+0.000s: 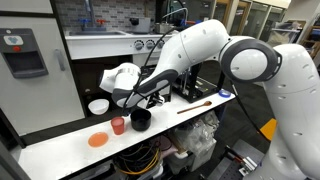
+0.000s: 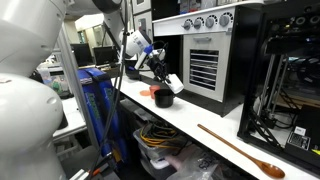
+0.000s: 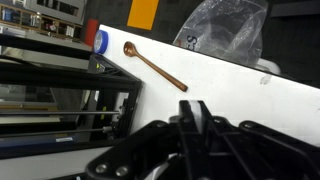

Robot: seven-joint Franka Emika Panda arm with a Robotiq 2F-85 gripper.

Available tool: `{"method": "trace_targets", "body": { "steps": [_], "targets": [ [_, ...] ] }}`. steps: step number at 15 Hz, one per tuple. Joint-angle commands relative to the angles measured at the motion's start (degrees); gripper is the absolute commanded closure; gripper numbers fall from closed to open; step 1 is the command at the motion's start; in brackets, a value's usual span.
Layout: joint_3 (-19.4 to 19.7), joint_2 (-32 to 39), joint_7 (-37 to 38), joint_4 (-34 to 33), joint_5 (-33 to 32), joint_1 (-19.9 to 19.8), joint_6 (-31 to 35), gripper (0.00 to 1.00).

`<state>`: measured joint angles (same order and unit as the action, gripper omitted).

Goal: Pour the contents of the white cup into the bowl

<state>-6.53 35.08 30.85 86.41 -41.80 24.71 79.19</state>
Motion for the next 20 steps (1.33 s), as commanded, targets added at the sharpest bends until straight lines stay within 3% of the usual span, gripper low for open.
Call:
{"method": "trace_targets", "body": {
  "steps": [1, 9, 20],
  "targets": [
    [0.9, 6.1, -3.0, -8.4, -3.1, 2.2, -4.7, 0.98],
    [0.8, 14.4, -11.5, -19.8, -10.8, 6.9, -11.8, 0.98],
    [1.2, 19.7, -19.0, -26.5, -16.7, 11.1, -21.5, 0.98]
  ]
}}
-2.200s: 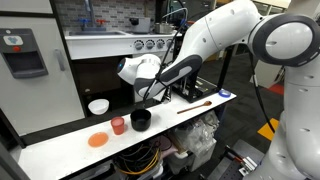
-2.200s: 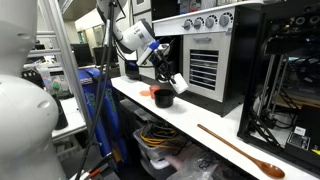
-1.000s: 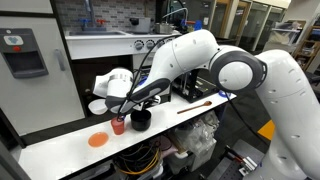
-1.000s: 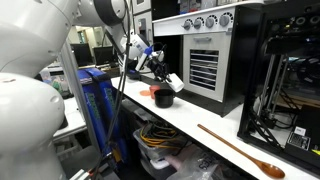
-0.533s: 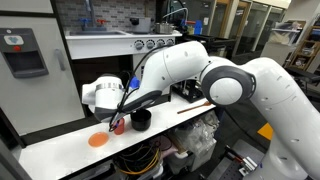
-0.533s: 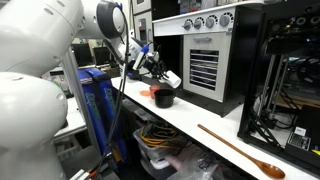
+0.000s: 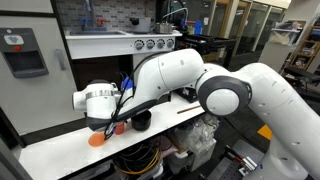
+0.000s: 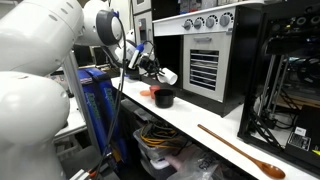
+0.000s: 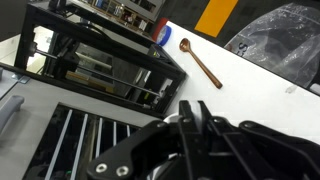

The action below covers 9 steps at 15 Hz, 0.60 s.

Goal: Pour the contents of the white cup into the bowl

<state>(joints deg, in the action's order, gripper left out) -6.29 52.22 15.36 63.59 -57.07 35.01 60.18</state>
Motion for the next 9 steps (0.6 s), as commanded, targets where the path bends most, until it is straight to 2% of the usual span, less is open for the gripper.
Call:
{"method": "trace_targets", "body": {
  "steps": [1, 9],
  "targets": [
    [0.9, 2.8, -4.0, -3.8, -1.7, 0.8, -2.7, 0.98],
    [0.4, 4.2, -11.4, -4.3, -3.3, 0.9, -4.1, 0.98]
  ]
}}
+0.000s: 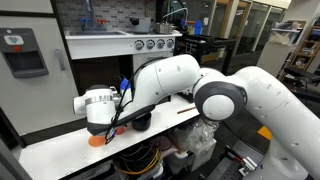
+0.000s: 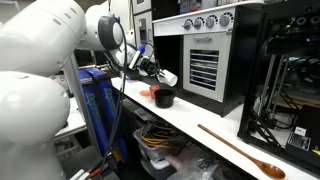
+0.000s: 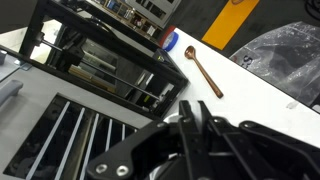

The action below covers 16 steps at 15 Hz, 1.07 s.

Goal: Pour the contents of the white cup into the bowl

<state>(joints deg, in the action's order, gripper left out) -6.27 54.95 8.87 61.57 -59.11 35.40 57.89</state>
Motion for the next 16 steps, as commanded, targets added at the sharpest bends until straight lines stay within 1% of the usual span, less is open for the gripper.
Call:
{"method": "trace_targets", "body": {
  "steps": [1, 9, 16],
  "targets": [
    [0.3, 1.3, -6.5, -2.1, -1.4, 0.6, -2.0, 0.98],
    [-0.1, 1.3, -19.1, -0.9, -4.9, 0.9, -3.7, 0.98],
    [-0.1, 2.5, -27.7, 0.2, -9.2, 0.9, -3.6, 0.98]
  ]
}}
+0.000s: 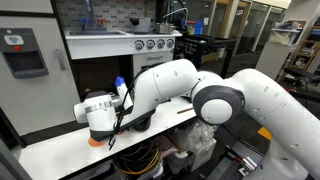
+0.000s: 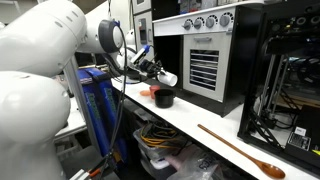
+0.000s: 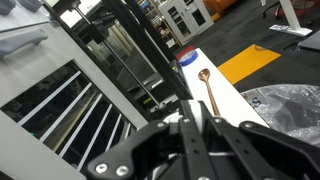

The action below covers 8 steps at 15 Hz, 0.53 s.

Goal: Pour the contents of the white cup into the bowl

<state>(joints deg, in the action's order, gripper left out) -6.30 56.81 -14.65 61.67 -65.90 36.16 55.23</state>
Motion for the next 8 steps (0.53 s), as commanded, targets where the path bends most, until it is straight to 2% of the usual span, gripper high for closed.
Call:
{"method": "trace_targets", "body": {
  "steps": [1, 8],
  "targets": [
    [0.0, 0.7, -5.3, 0.2, -3.2, 0.1, -1.0, 0.98],
    [-0.3, 1.1, -11.8, 1.3, -7.5, 0.2, -0.6, 0.98]
  ]
}}
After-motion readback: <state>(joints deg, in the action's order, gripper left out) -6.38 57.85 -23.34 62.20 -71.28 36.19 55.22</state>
